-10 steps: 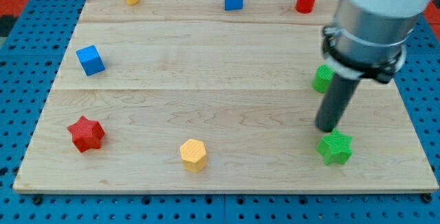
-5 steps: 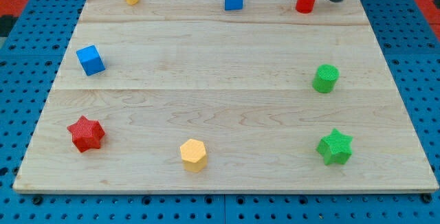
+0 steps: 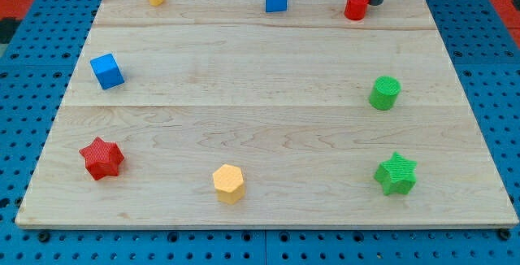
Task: Move the red circle to the top of the green circle
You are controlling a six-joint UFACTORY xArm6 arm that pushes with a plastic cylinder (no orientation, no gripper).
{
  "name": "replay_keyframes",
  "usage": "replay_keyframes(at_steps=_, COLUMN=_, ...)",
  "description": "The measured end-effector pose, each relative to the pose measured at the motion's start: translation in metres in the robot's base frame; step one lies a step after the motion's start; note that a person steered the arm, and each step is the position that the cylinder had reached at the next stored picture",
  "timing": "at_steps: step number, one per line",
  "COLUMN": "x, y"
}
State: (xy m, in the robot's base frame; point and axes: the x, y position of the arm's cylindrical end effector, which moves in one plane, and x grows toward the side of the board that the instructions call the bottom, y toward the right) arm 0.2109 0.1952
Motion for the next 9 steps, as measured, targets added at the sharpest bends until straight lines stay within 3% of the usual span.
replay_keyframes(at_steps=4, x=-0.016, y=-0.047)
replay_keyframes(at_steps=6, x=0.012, y=-0.05)
replay_keyframes(at_steps=9, x=0.025, y=-0.137)
